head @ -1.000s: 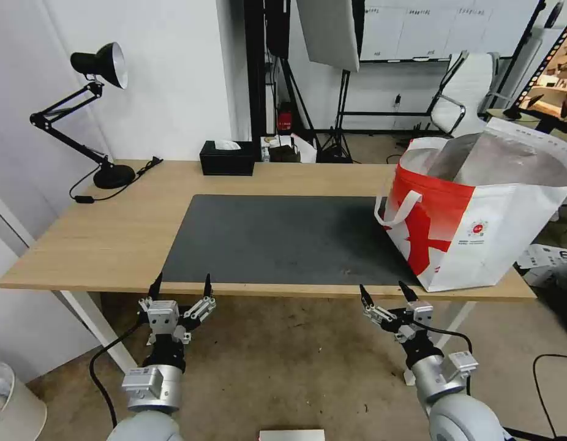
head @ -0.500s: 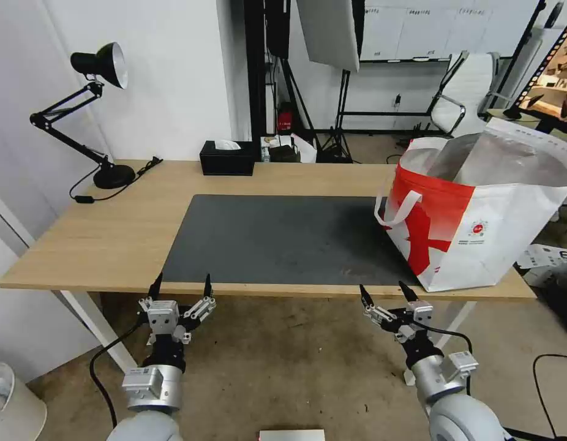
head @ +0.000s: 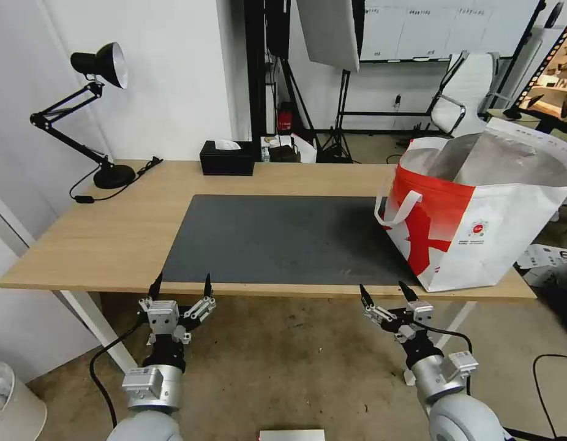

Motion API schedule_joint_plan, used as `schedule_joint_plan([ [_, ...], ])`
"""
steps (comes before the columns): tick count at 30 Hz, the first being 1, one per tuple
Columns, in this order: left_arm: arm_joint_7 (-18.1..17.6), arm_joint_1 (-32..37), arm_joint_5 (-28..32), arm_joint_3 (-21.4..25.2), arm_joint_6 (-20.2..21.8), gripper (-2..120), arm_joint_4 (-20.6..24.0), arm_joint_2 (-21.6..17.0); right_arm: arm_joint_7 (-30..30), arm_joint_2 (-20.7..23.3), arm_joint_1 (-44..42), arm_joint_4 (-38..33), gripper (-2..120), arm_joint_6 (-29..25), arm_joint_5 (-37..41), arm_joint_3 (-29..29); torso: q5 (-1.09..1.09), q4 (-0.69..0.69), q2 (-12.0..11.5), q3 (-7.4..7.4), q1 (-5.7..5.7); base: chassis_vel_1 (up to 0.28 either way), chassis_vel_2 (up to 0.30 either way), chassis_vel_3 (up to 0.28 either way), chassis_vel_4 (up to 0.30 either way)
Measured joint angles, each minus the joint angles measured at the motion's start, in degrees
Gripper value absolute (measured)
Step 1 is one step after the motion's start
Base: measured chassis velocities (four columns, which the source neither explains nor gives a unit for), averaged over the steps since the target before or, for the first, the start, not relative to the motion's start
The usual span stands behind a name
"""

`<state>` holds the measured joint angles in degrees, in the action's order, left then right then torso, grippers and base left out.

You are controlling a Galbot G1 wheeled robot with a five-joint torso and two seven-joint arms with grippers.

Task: Pick up the trash from the table and place it into the takeout bag.

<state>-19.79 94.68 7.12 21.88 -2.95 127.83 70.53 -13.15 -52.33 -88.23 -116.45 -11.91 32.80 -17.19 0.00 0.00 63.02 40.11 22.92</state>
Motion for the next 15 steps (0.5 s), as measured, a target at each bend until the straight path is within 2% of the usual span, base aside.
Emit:
schedule_joint_plan([
  [15, 0.0, 0.0, 0.0, 0.0, 0.0, 100, 0.0, 0.0, 0.0, 0.0, 0.0, 0.0, 100, 0.0, 0.0, 0.0, 0.00, 0.00, 0.0, 0.00, 0.00, 0.000, 0.000, 0.000, 0.000],
])
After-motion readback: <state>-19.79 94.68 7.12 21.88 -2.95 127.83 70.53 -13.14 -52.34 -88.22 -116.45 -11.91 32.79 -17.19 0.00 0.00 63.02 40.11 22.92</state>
